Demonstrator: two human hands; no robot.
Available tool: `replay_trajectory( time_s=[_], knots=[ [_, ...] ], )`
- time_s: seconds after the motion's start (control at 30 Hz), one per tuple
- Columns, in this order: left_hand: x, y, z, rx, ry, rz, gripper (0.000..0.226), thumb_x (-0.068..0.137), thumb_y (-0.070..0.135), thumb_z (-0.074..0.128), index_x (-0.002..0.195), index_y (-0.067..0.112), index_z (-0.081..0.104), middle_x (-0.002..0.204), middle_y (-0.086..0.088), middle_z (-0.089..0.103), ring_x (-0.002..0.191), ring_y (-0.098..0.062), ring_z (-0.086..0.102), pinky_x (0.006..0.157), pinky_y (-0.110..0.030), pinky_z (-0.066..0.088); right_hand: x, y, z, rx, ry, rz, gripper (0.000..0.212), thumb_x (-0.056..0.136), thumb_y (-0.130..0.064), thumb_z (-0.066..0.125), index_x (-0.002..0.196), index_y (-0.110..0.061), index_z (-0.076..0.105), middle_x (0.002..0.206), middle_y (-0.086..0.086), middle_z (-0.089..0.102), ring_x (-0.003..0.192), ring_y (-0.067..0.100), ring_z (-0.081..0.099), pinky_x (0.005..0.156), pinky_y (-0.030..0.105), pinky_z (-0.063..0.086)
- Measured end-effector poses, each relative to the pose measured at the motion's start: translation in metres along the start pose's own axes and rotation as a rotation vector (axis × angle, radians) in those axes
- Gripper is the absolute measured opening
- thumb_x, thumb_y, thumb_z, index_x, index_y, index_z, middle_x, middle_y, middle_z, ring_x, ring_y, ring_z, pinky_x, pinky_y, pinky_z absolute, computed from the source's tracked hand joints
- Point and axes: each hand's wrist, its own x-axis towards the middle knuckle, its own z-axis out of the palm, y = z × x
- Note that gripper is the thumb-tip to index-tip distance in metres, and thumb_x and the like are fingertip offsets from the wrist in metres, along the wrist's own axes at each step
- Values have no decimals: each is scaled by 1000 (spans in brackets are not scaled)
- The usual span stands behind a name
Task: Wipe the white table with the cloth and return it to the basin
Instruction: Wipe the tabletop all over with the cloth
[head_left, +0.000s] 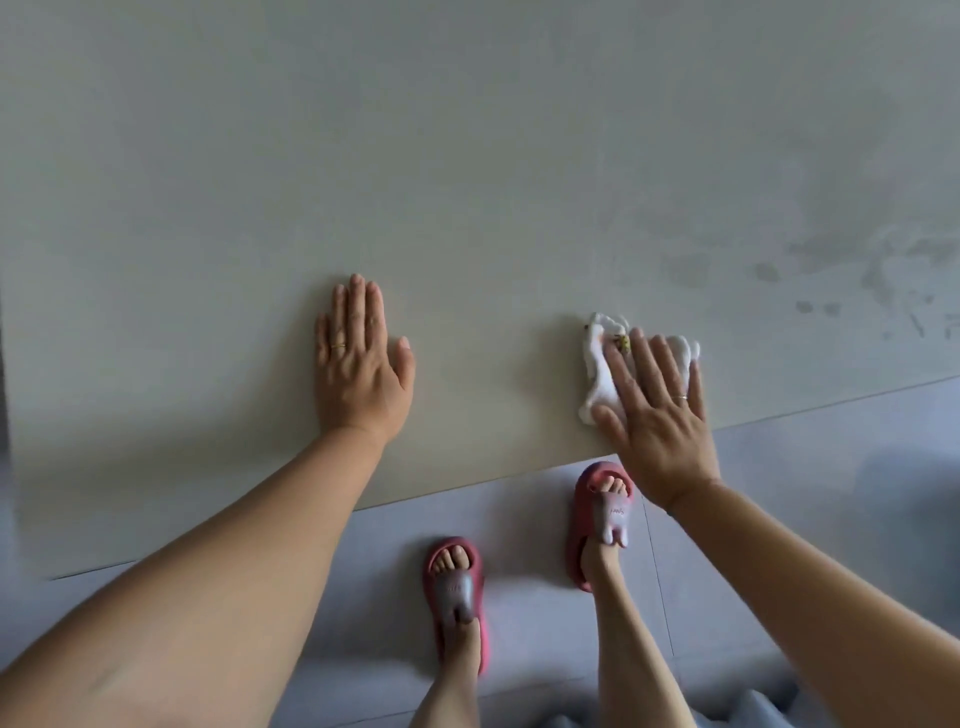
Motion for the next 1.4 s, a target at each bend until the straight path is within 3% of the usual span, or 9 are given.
replay_trajectory(
  time_s=[0.13, 0.27, 0.33, 0.53, 0.7, 0.77, 0.97, 1.17, 1.4],
  knots=[
    [0, 4, -3, 39, -3, -7, 66, 90, 34, 21, 148, 2, 25, 156, -16, 21, 144, -31, 20, 118, -45, 11, -6, -59, 9, 154, 26, 291, 66, 92, -57, 11, 150, -30, -5, 157, -2, -13, 145, 21, -15, 117, 47, -12],
    [3, 25, -11, 66, 26, 3, 64, 84, 22, 34, 145, 2, 33, 155, -18, 25, 143, -33, 23, 118, -46, 9, -13, -44, 8, -34, -30, -344, 64, 95, -54, 27, 152, -28, 14, 159, 0, 11, 147, 26, 7, 118, 48, 4],
    [6, 44, -11, 41, 41, 76, 65, 81, 19, 35, 144, 3, 35, 154, -17, 26, 143, -33, 23, 118, -45, 10, 4, 0, 0, -100, -17, -415, 64, 95, -56, 26, 151, -29, 15, 159, 1, 17, 147, 23, 9, 118, 48, 8],
    [9, 109, 14, -75, 14, 66, 61, 94, 33, 43, 147, 6, 29, 156, -14, 23, 144, -31, 21, 117, -43, 11, 30, 17, -10, 88, 23, 238, 67, 91, -59, 10, 150, -31, -4, 160, 2, -4, 147, 21, -10, 118, 45, -10],
    [7, 116, 25, -12, 31, 32, 65, 94, 41, 34, 148, 7, 28, 156, -13, 24, 144, -30, 21, 117, -44, 14, 14, 22, -7, -40, -24, -441, 62, 96, -53, 30, 151, -25, 22, 159, 3, 16, 147, 27, 10, 117, 52, 13],
    [7, 117, 25, -11, 35, 26, 65, 93, 40, 35, 148, 6, 29, 155, -14, 25, 144, -31, 22, 117, -45, 16, 37, 61, -15, -133, -28, -563, 61, 96, -54, 28, 150, -27, 21, 158, 3, 21, 146, 25, 14, 118, 49, 12],
    [6, 119, 26, 12, 39, 6, 64, 93, 39, 35, 147, 6, 29, 155, -13, 25, 144, -29, 22, 117, -44, 16, 54, 40, -21, 79, 54, 76, 65, 93, -53, 24, 151, -25, 14, 159, 7, 11, 147, 30, 6, 118, 48, -1],
    [9, 122, 25, 34, 41, 6, 64, 93, 38, 36, 148, 7, 29, 155, -12, 24, 144, -27, 22, 117, -44, 19, 60, 56, -20, -70, -4, -717, 59, 96, -53, 32, 150, -27, 26, 157, 1, 23, 145, 25, 18, 116, 48, 16],
    [7, 121, 26, 49, 46, -5, 64, 93, 38, 35, 148, 8, 28, 156, -12, 24, 145, -26, 19, 117, -43, 18, 101, 26, -25, 137, 71, 31, 63, 96, -54, 23, 152, -27, 14, 160, 2, 6, 147, 23, -1, 118, 47, -3]
  ],
)
